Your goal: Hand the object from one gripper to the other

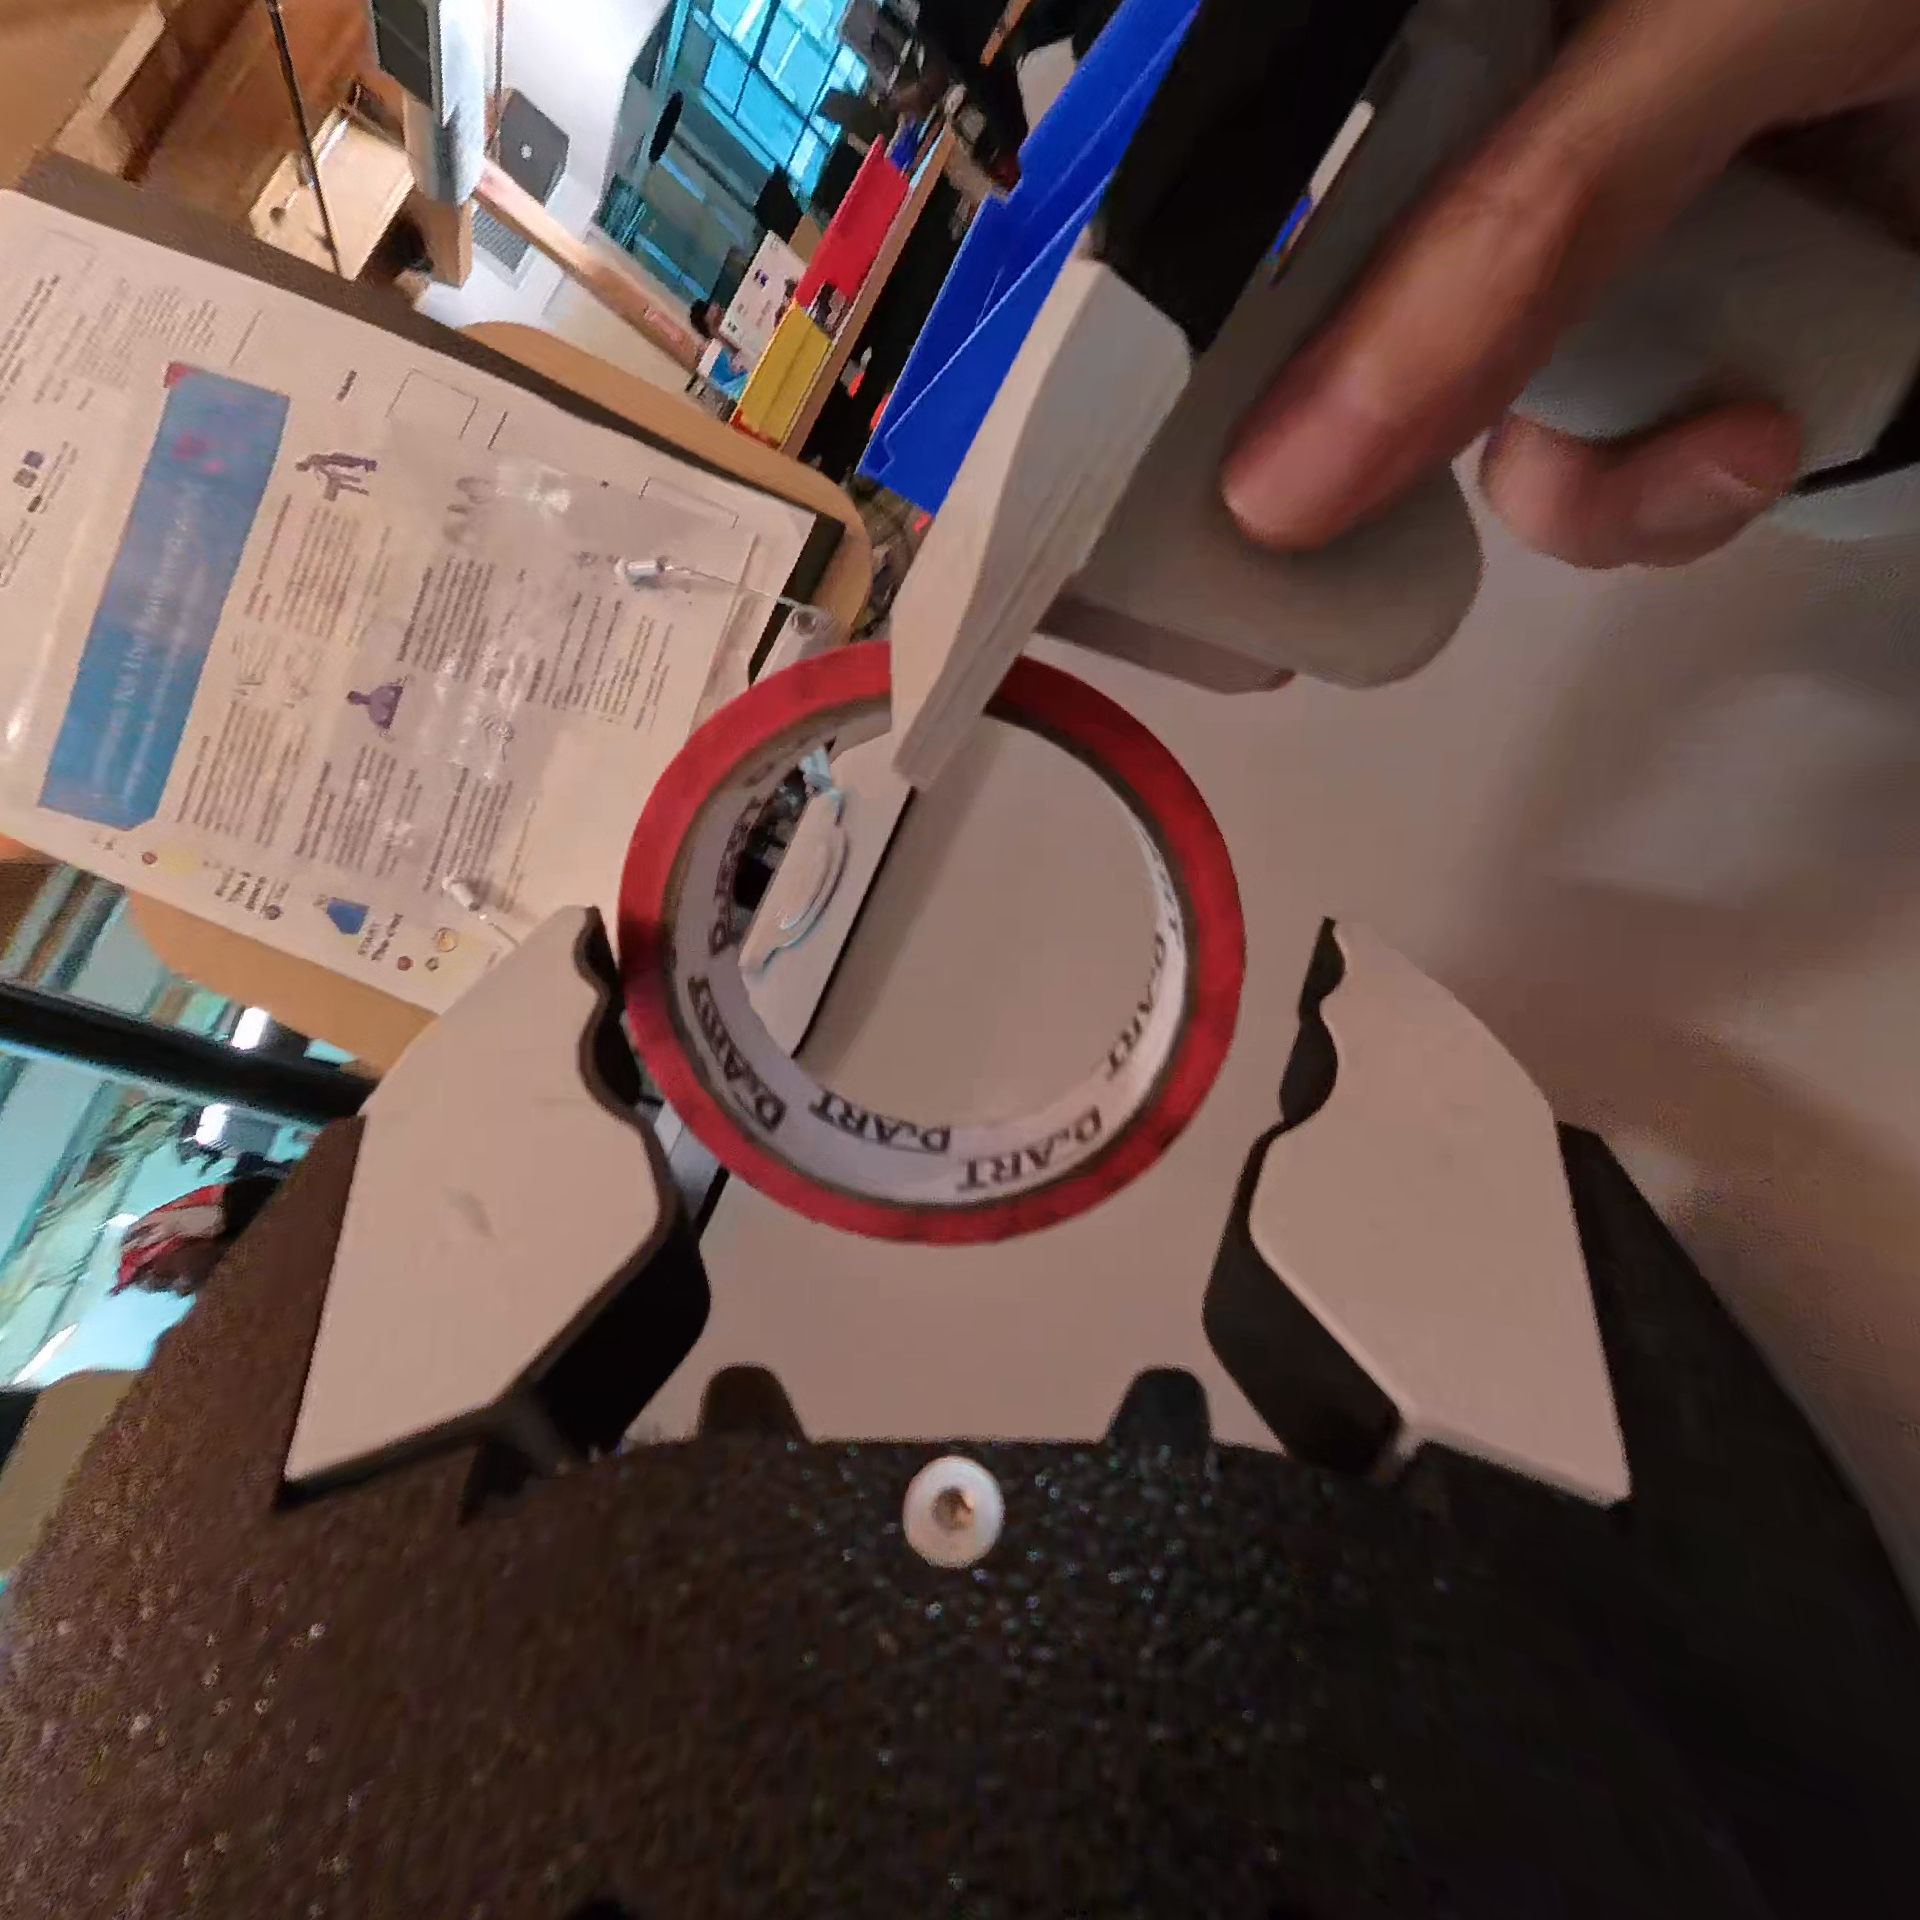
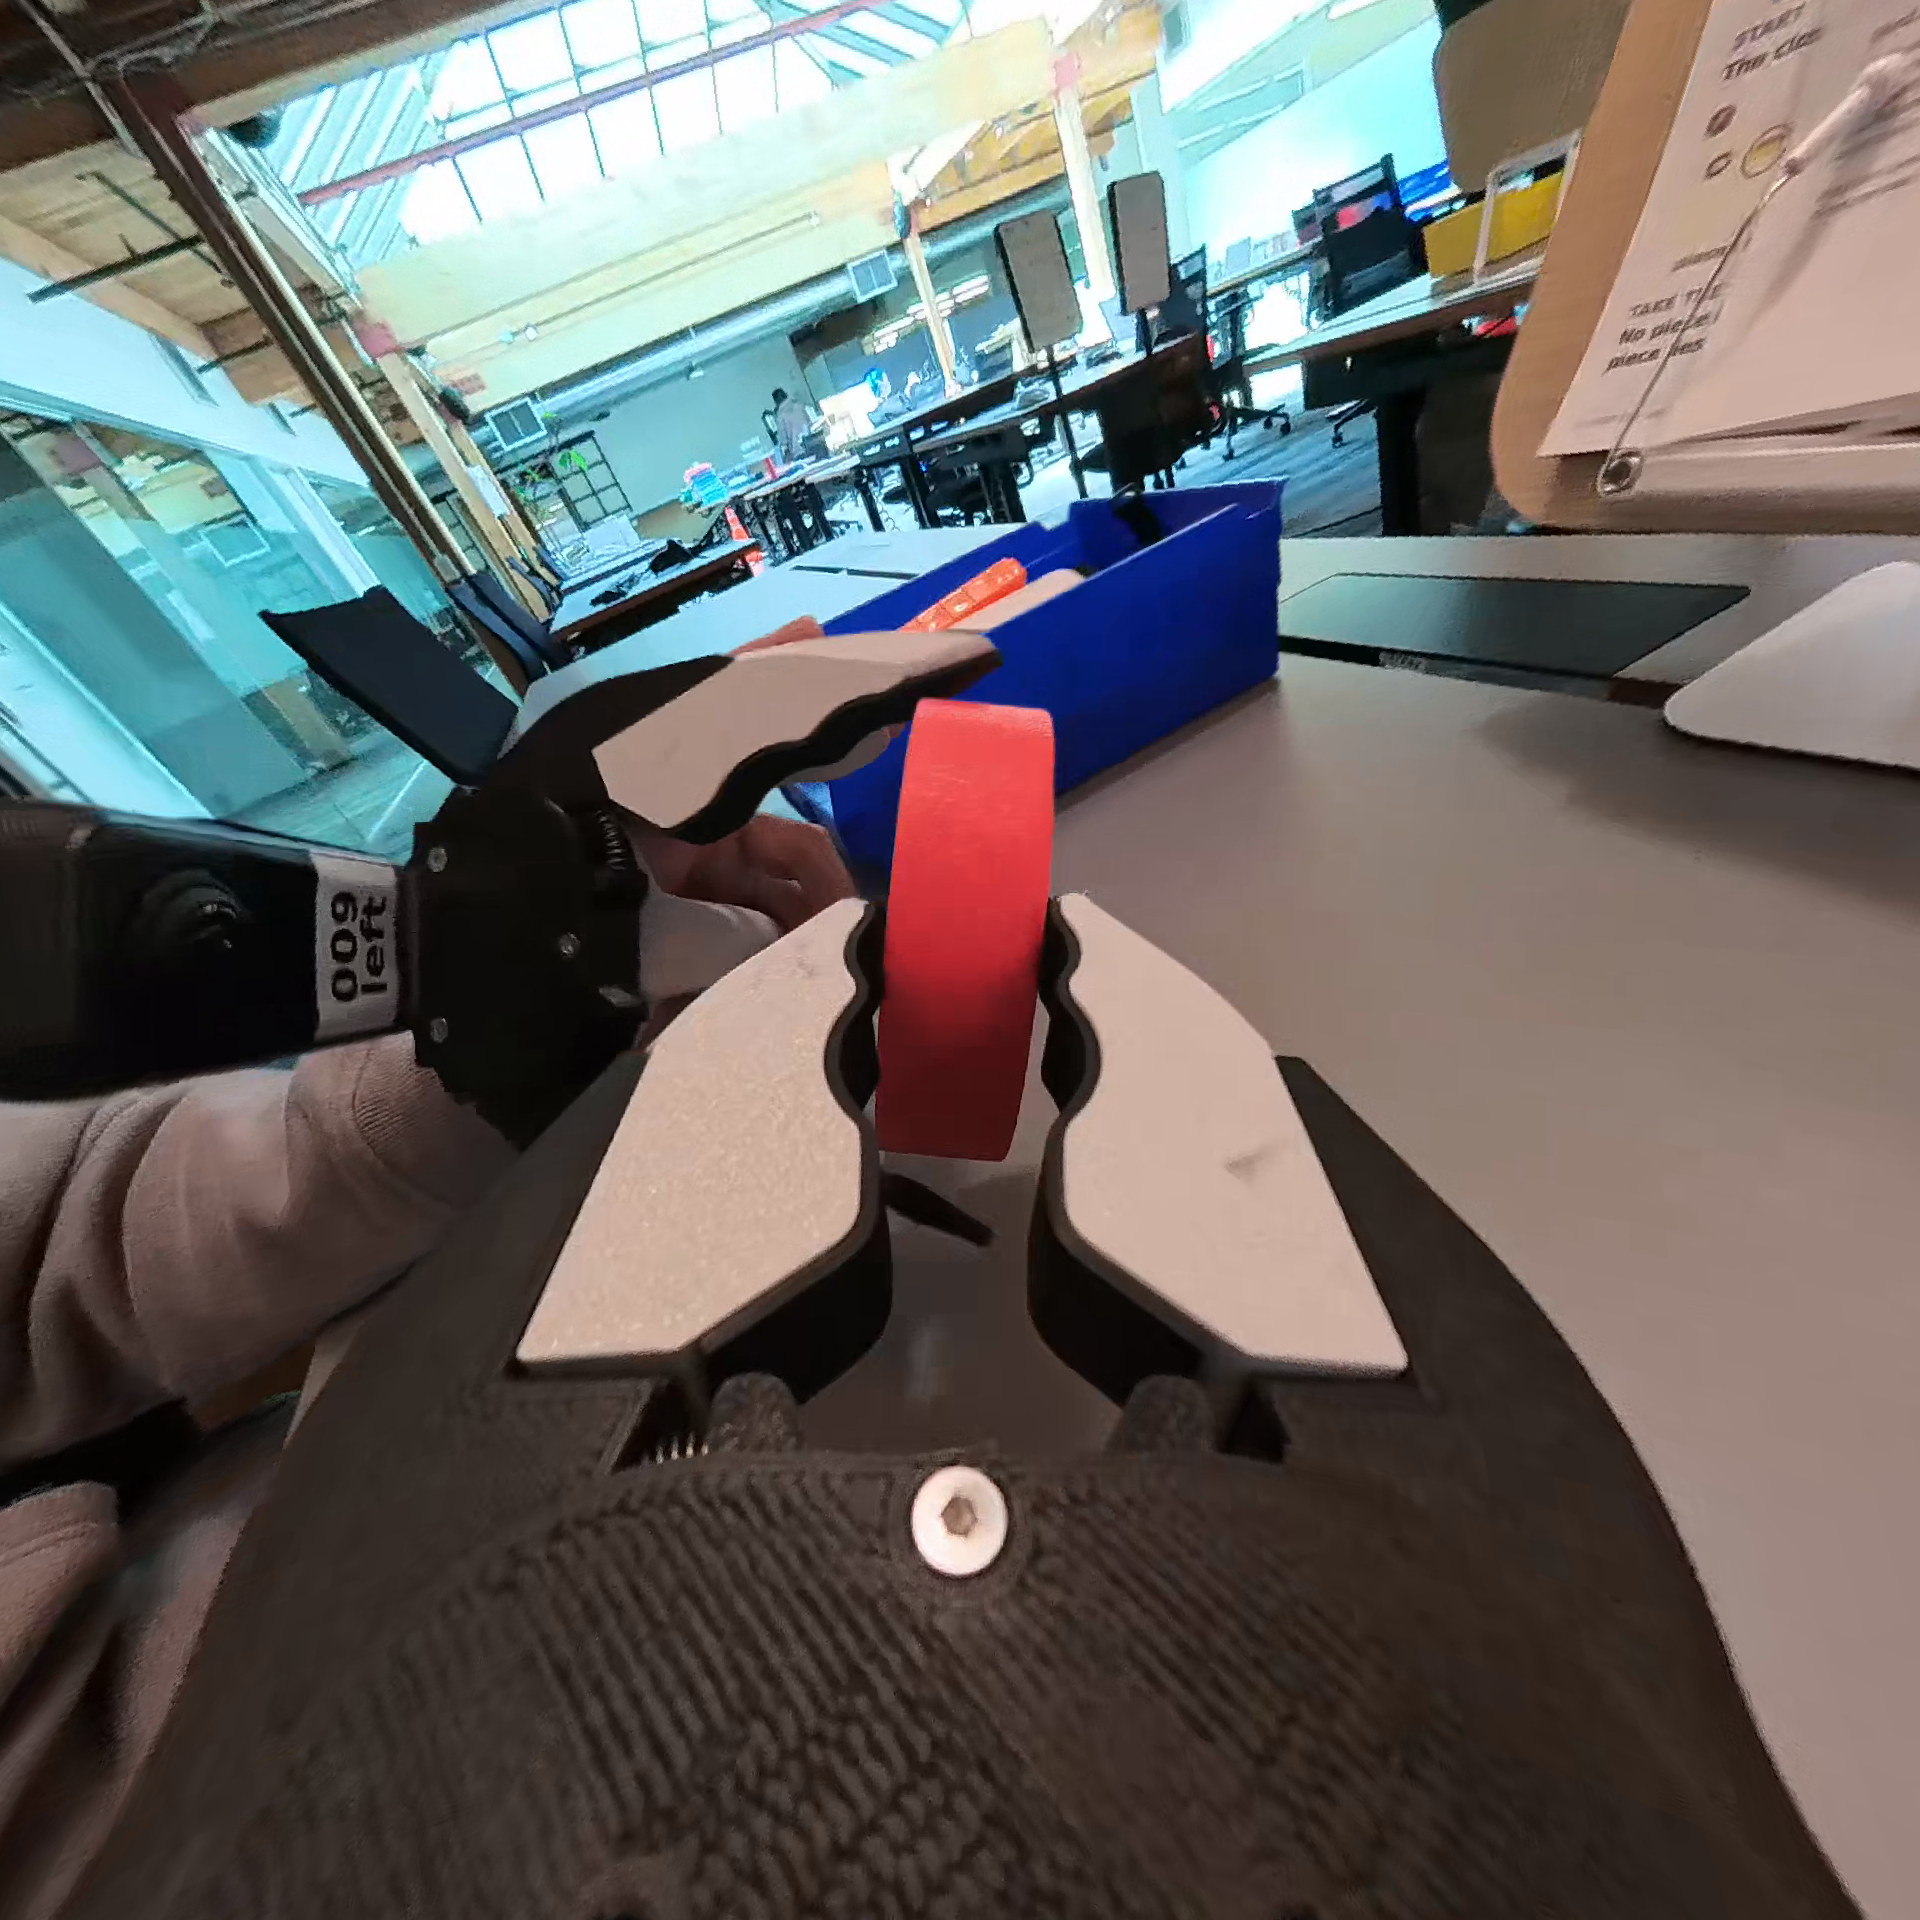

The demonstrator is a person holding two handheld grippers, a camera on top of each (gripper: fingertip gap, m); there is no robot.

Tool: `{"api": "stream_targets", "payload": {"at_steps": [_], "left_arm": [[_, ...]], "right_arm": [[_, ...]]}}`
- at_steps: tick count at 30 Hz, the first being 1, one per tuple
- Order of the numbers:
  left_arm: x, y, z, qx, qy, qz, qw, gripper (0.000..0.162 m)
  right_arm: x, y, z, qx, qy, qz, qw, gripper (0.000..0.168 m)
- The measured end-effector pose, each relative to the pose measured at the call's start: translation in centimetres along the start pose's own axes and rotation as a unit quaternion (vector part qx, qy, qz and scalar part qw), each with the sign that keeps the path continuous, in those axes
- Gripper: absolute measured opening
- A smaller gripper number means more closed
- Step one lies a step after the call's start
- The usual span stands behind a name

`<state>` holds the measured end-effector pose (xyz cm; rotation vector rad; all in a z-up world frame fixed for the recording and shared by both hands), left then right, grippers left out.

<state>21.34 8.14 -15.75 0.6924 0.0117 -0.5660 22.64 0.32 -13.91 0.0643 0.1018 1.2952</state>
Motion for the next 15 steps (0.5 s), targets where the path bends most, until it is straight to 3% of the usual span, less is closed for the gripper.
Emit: {"api": "stream_targets", "payload": {"at_steps": [6, 9, 12, 15], "left_arm": [[0.5, 0.1, -0.9, 0.010, 0.020, 0.009, 1.000, 0.116], [0.3, 0.3, -0.5, -0.013, 0.003, -0.001, 1.000, 0.114], [-0.2, 0.7, 0.1, -0.092, -0.027, -0.041, 0.995, 0.114], [-1.1, 0.9, 0.8, -0.228, -0.087, -0.143, 0.959, 0.114]], "right_arm": [[0.4, 0.3, -0.5, -0.017, 0.026, 0.006, 1.000, 0.029], [0.1, 0.6, 0.1, -0.016, -0.015, 0.037, 0.999, 0.030], [-0.8, 1.5, 1.2, -0.069, -0.065, 0.068, 0.993, 0.049], [-1.4, 1.6, 1.9, -0.108, -0.095, 0.053, 0.988, 0.076]]}}
Point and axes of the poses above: each gripper's, where its closed fingertips meet, x out along the fingers, z out of its top, y = z × x across the jaws, the point moved 5 cm from there along -x, back along the fingers, and after that the axes turned 14 degrees about -x, right-handed, at the moved point
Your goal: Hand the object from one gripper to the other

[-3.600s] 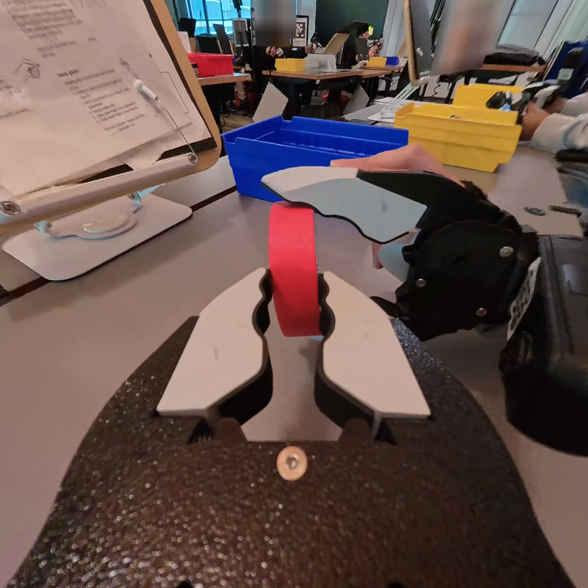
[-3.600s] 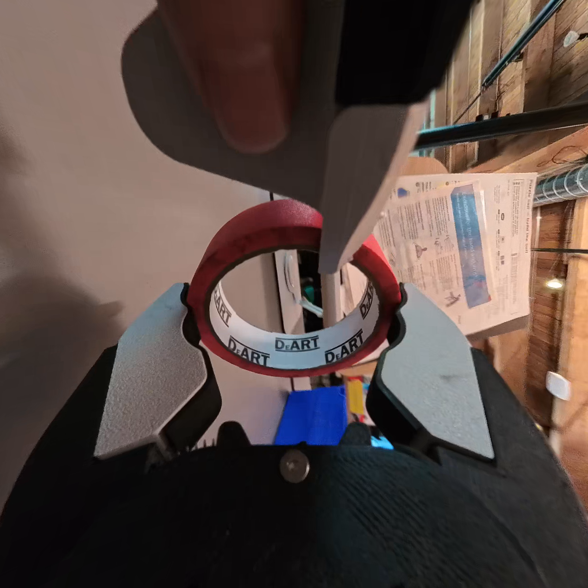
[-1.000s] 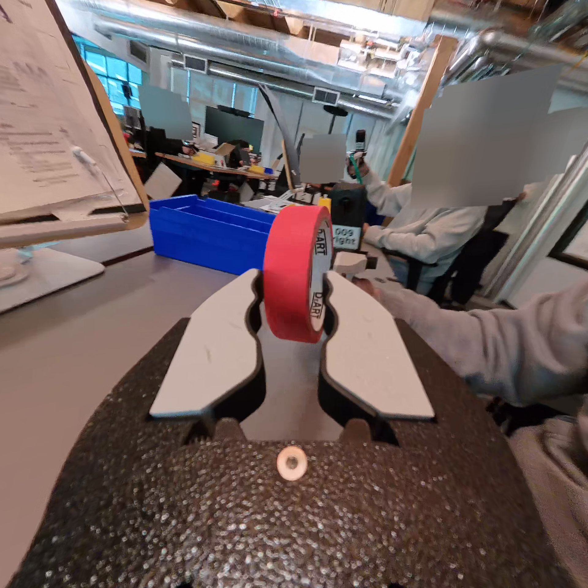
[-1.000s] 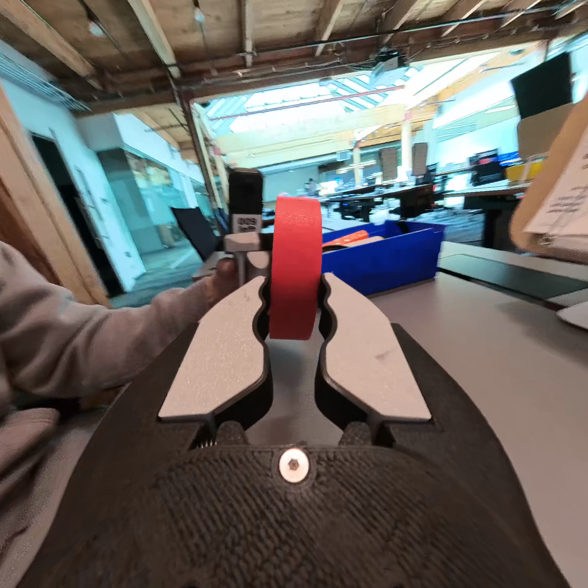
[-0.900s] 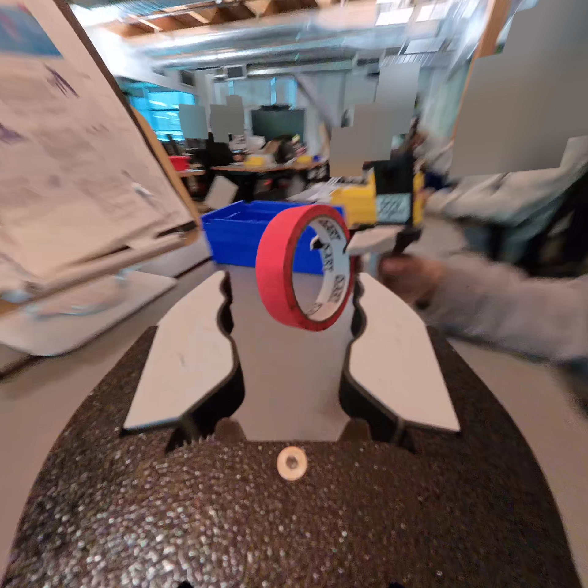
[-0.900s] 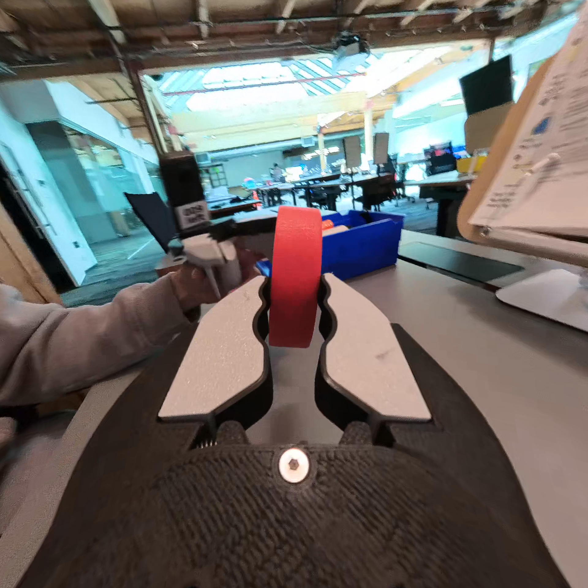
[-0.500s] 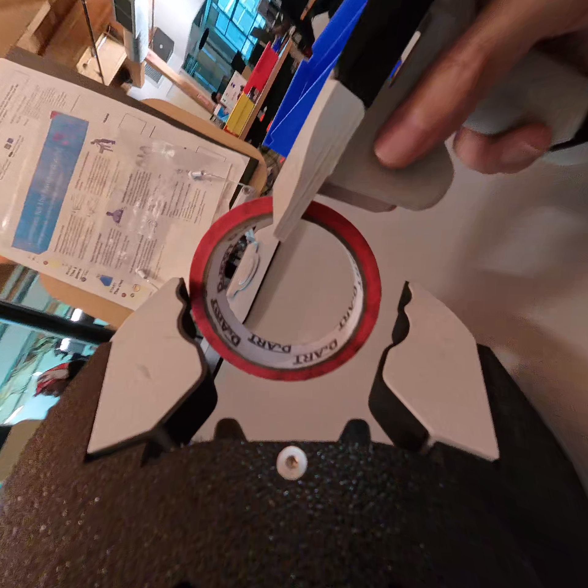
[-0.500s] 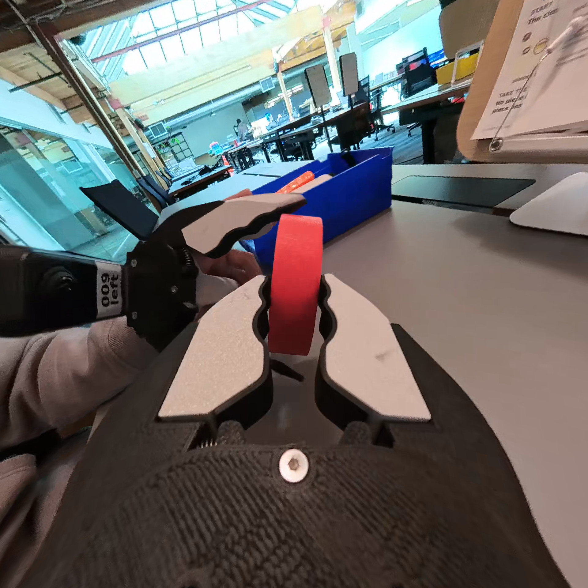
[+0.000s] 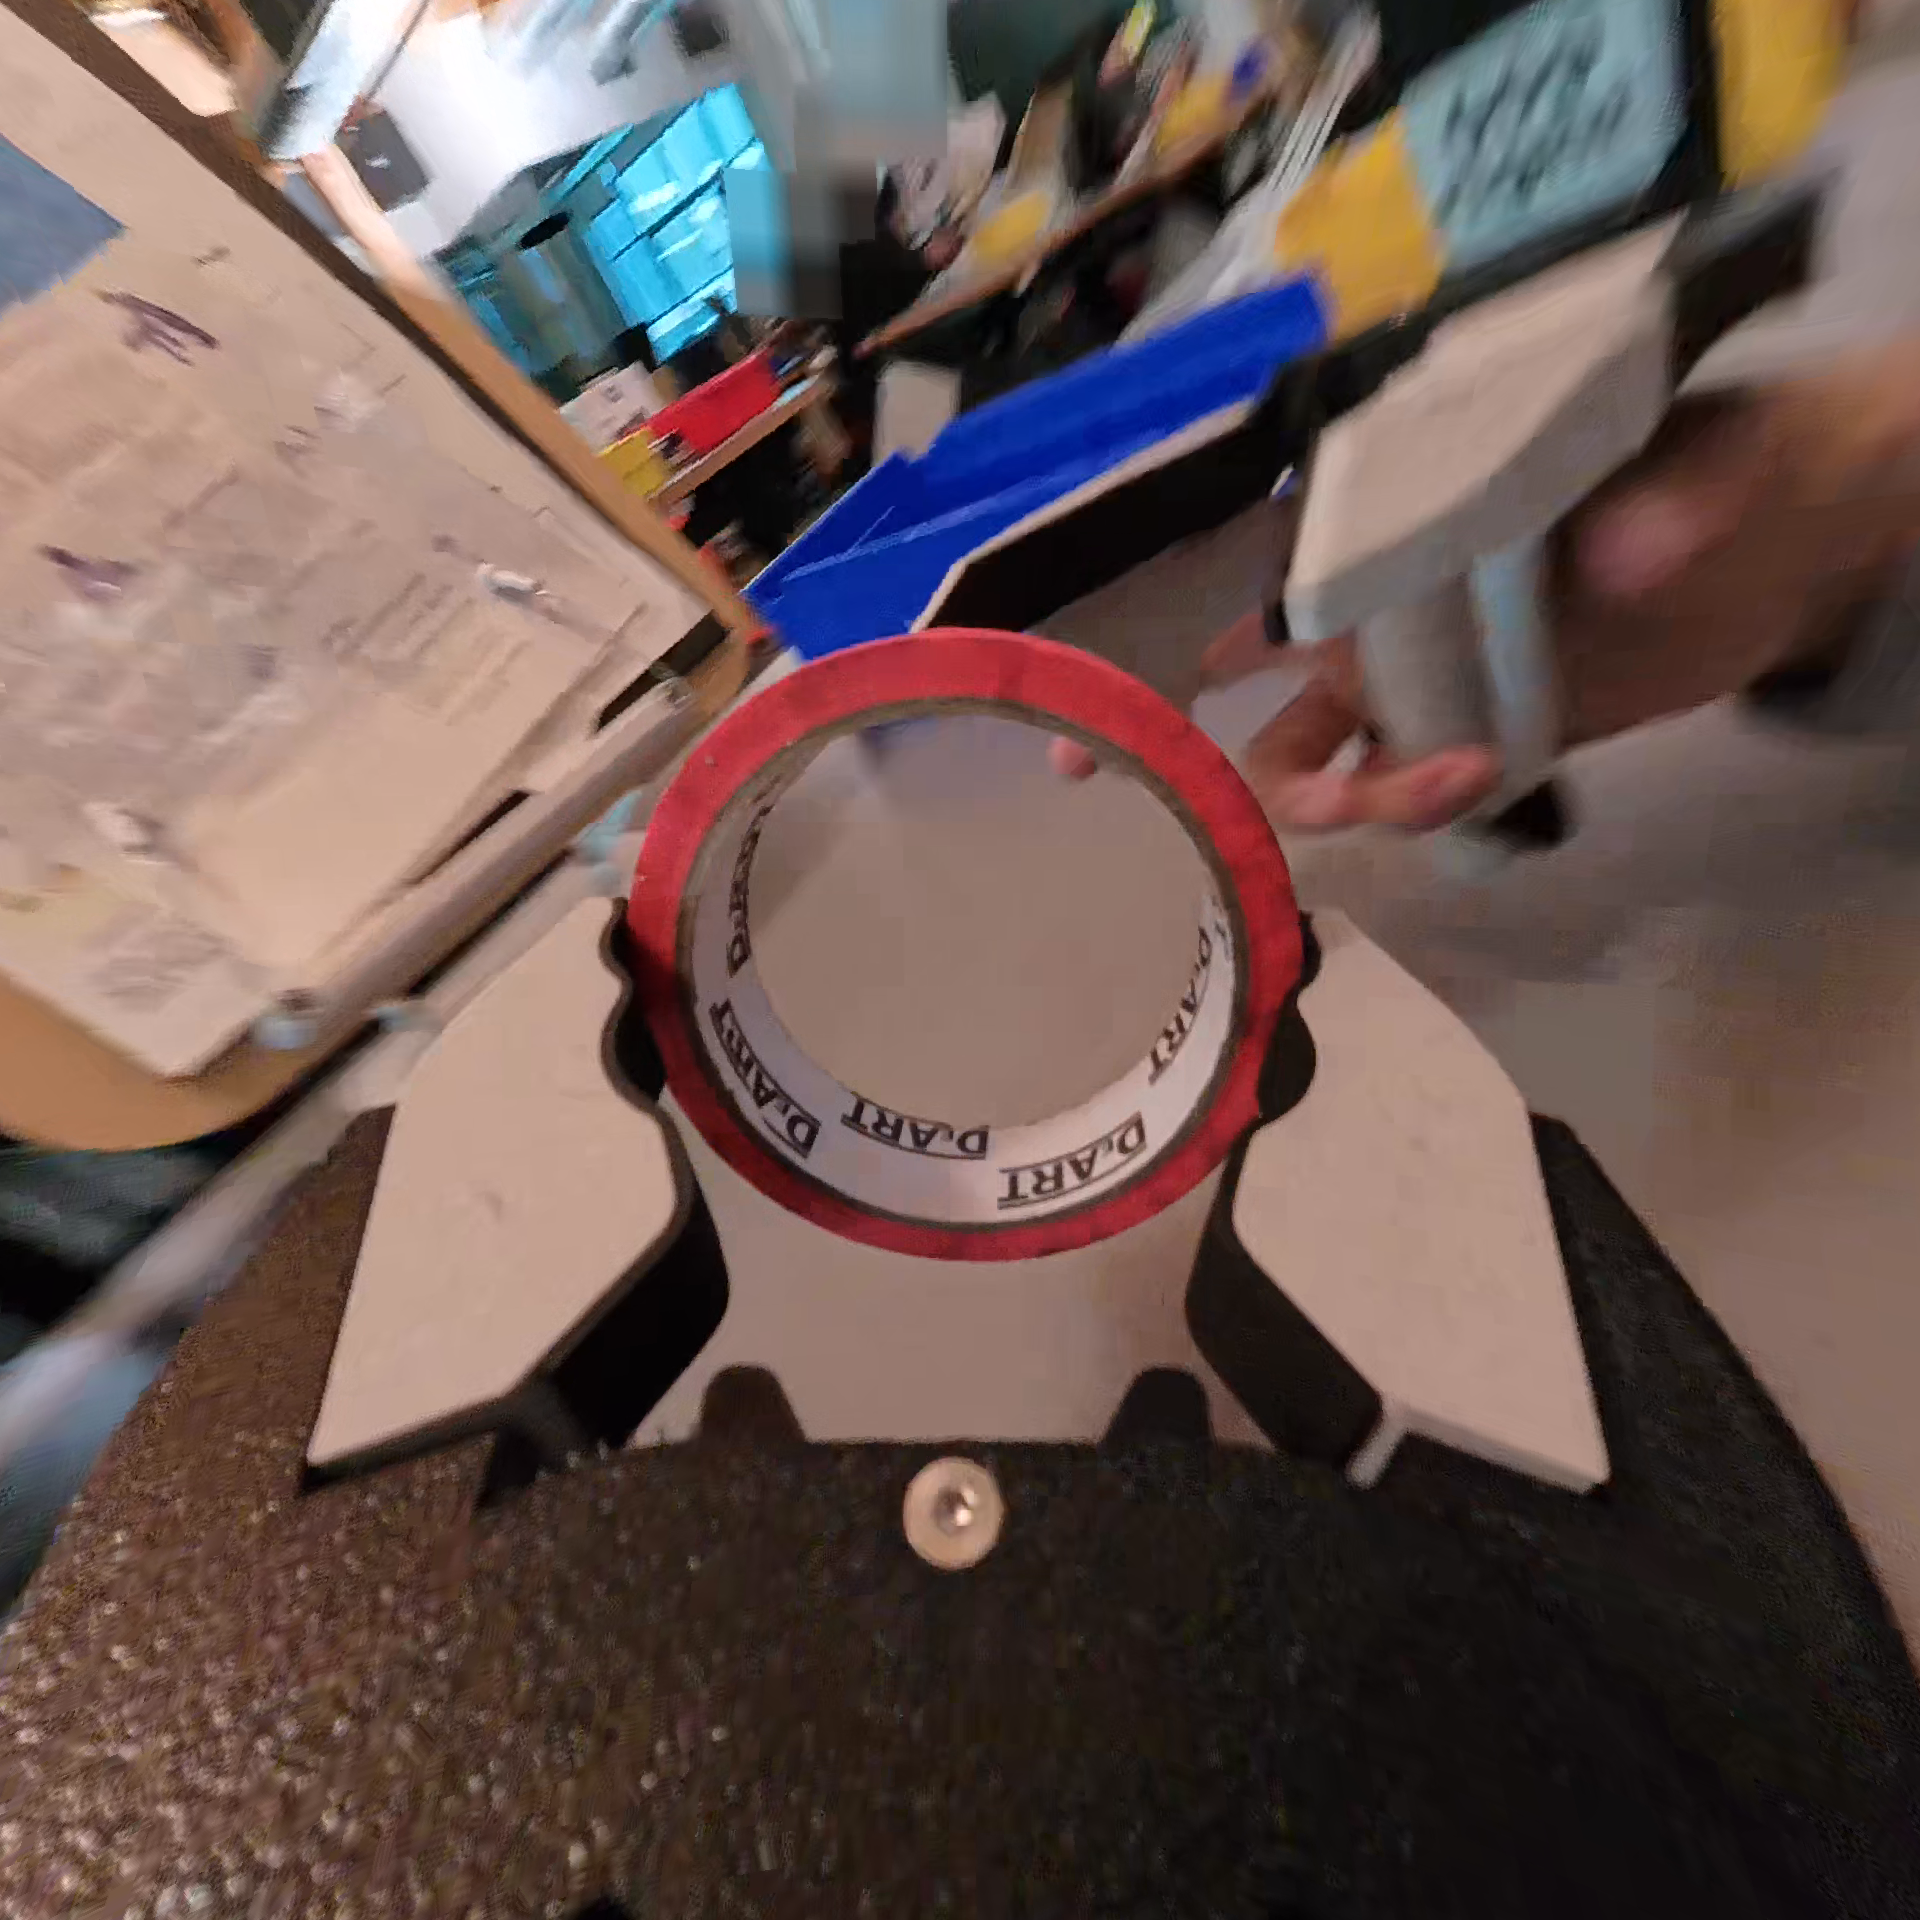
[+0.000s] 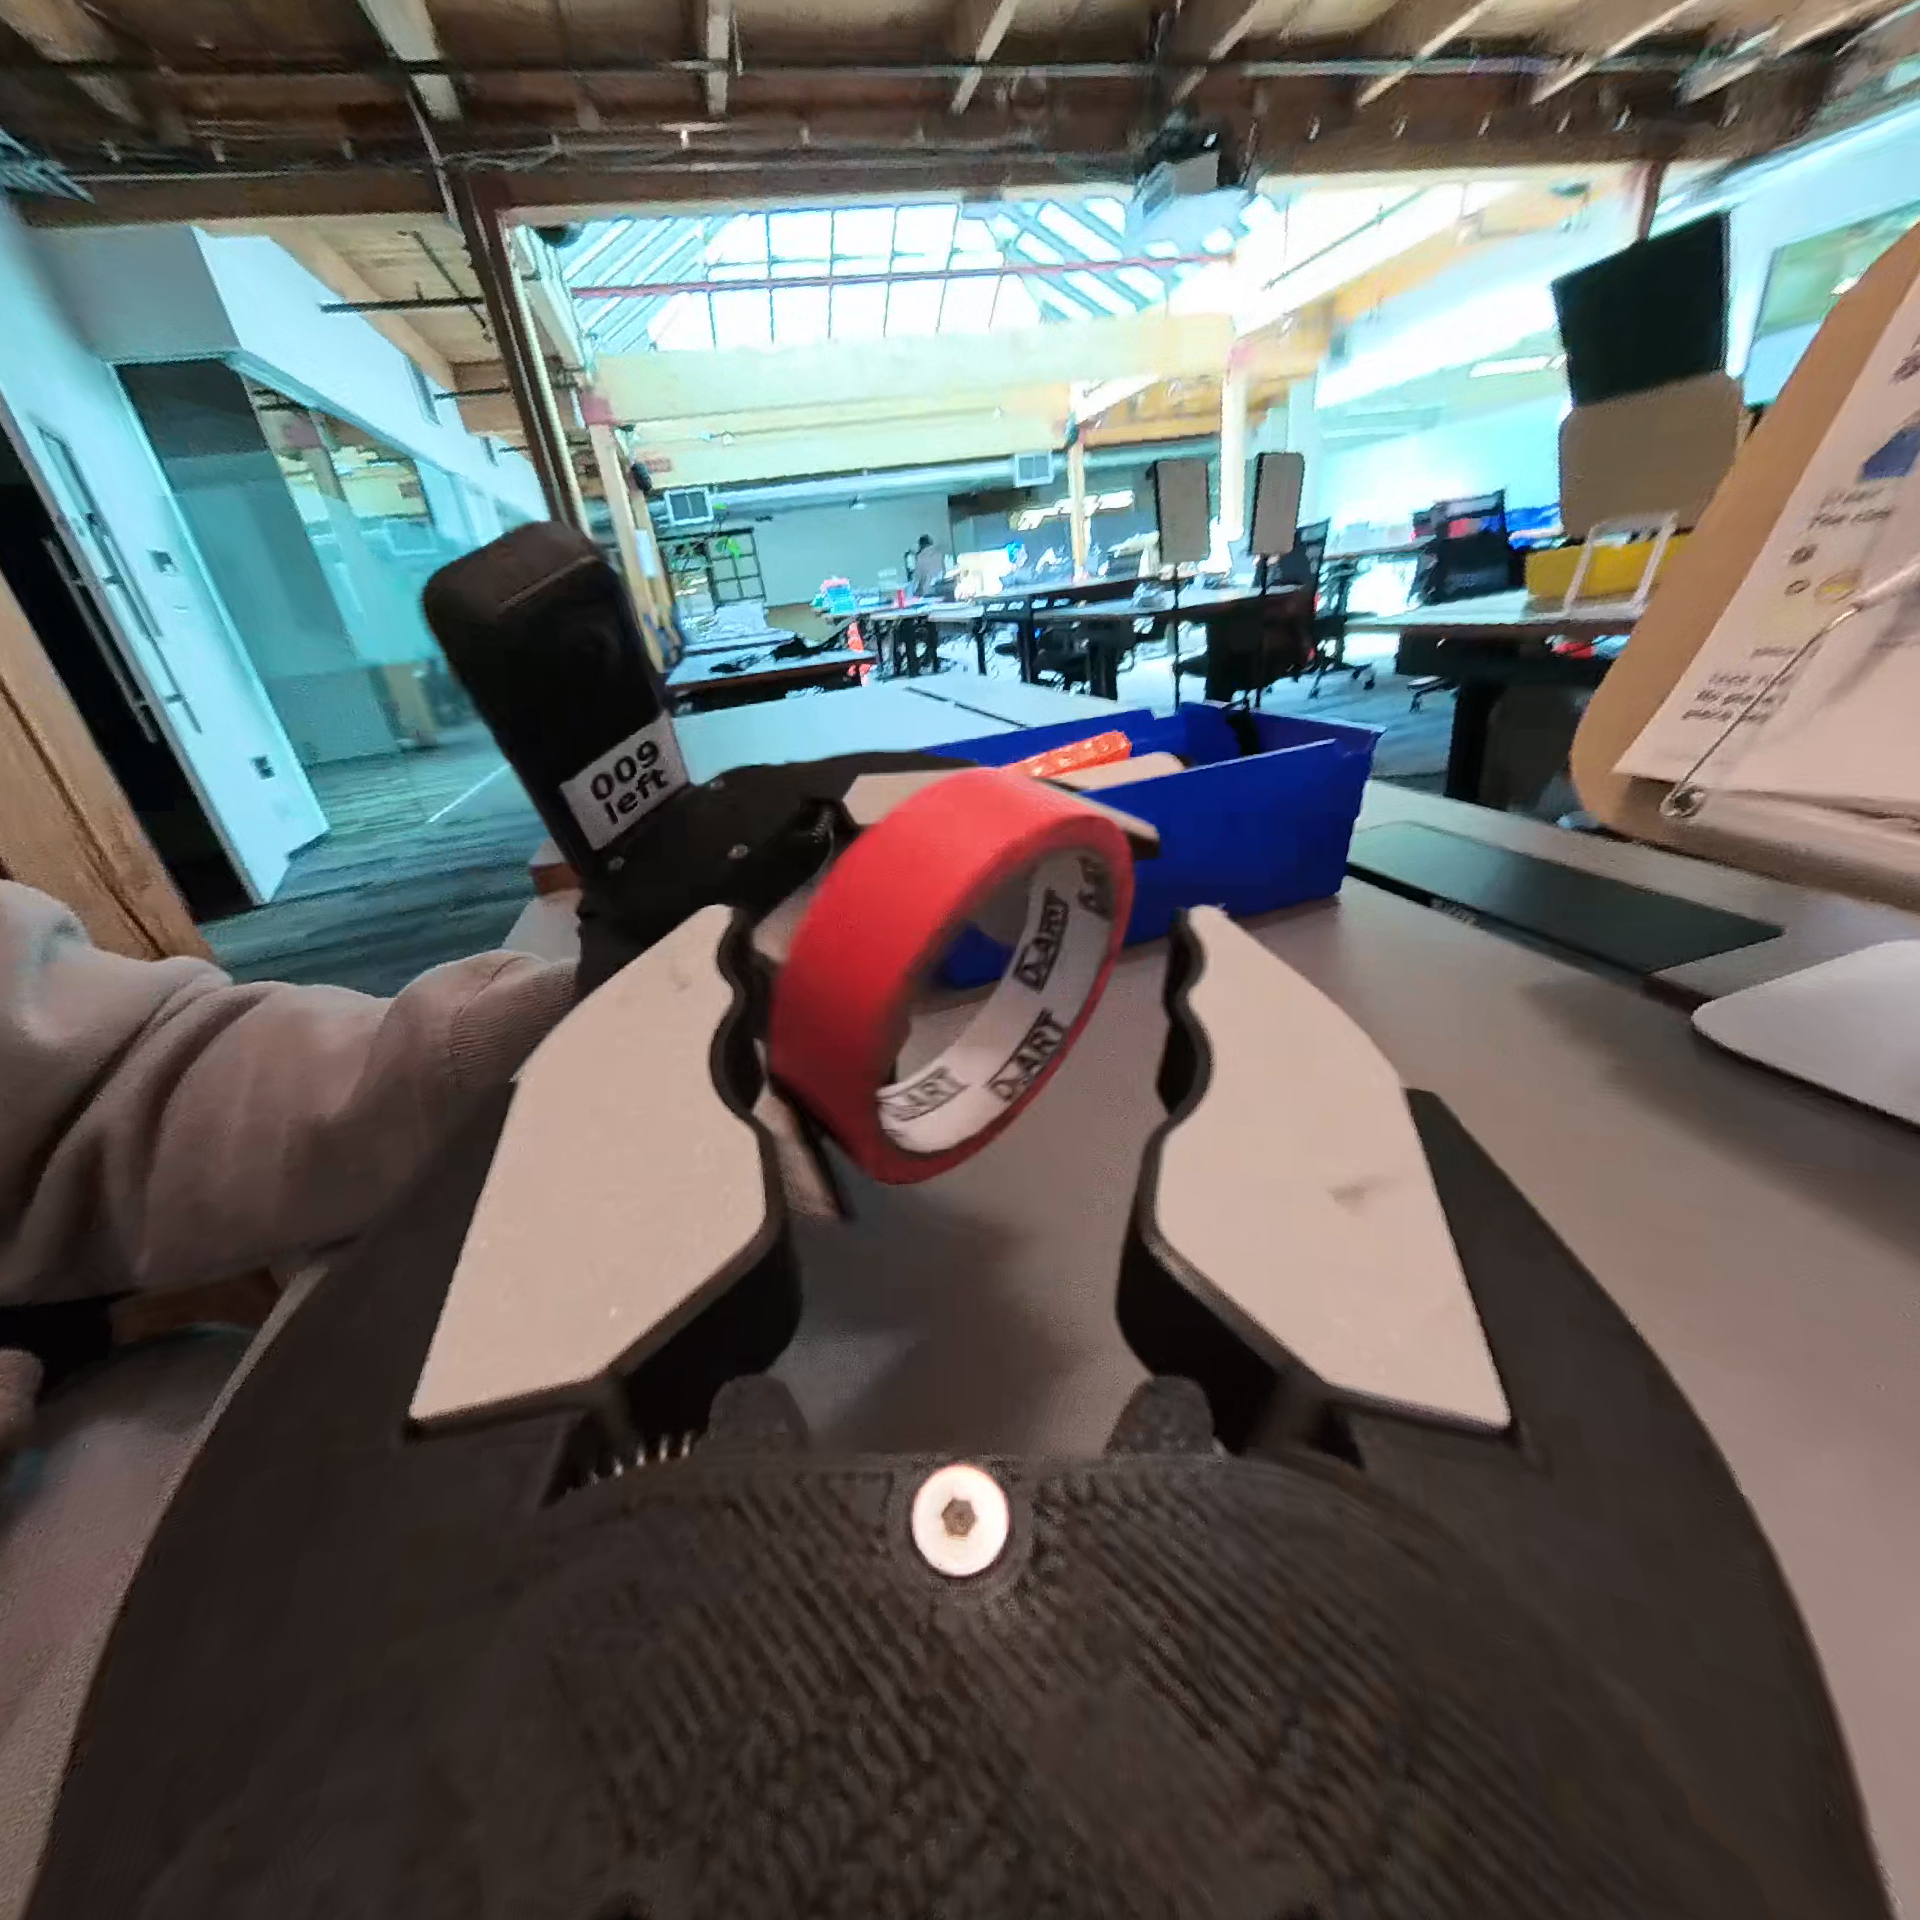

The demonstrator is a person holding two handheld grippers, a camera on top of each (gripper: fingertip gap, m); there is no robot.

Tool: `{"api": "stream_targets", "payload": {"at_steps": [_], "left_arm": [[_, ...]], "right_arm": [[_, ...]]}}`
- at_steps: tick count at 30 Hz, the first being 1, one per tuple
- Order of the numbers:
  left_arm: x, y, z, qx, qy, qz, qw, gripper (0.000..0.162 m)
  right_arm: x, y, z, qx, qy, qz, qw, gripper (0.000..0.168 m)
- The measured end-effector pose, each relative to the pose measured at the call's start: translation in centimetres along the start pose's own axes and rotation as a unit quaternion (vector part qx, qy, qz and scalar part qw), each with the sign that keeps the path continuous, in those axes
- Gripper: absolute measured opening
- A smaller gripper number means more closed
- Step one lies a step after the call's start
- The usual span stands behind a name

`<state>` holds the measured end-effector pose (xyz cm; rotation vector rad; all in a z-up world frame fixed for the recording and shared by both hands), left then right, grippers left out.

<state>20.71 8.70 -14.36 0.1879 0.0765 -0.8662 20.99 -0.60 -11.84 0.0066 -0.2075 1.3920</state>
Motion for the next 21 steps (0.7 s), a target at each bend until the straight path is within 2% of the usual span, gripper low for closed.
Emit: {"api": "stream_targets", "payload": {"at_steps": [2, 5, 8, 10, 12, 14, 16, 21], "left_arm": [[-0.6, -0.3, 0.7, -0.091, -0.044, -0.076, 0.992, 0.113], [-1.3, -0.6, 1.5, -0.152, -0.101, -0.158, 0.970, 0.113], [-2.0, -1.1, 2.0, -0.157, -0.152, -0.206, 0.954, 0.113], [-2.1, -1.4, 2.1, -0.135, -0.169, -0.213, 0.953, 0.113], [-2.1, -1.9, 1.9, -0.117, -0.167, -0.224, 0.953, 0.113], [-2.1, -2.0, 1.9, -0.114, -0.169, -0.229, 0.952, 0.113], [-2.0, -1.9, 1.8, -0.109, -0.165, -0.227, 0.954, 0.113], [-1.6, -1.7, 1.0, -0.077, -0.132, -0.205, 0.967, 0.113]], "right_arm": [[0.0, -0.3, -0.1, 0.021, -0.008, -0.014, 1.000, 0.089], [0.9, -0.4, -1.1, 0.189, -0.021, 0.022, 0.981, 0.109], [1.8, 1.1, -2.0, 0.356, -0.031, 0.117, 0.927, 0.098], [2.3, 2.1, -2.0, 0.410, -0.038, 0.152, 0.898, 0.096], [2.8, 2.7, -1.8, 0.438, -0.043, 0.173, 0.881, 0.098], [2.9, 2.9, -1.8, 0.444, -0.044, 0.180, 0.877, 0.096], [2.8, 2.8, -1.8, 0.434, -0.041, 0.171, 0.884, 0.098], [3.0, 2.7, -2.1, 0.431, -0.023, 0.150, 0.890, 0.115]]}}
Point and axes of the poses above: each gripper's, where its closed fingertips meet, x out along the fingers, z out of its top, y = z × x across the jaws, the point moved 5 cm from there along -x, back along the fingers, and after that the axes turned 14 degrees about -x, right-handed, at the moved point
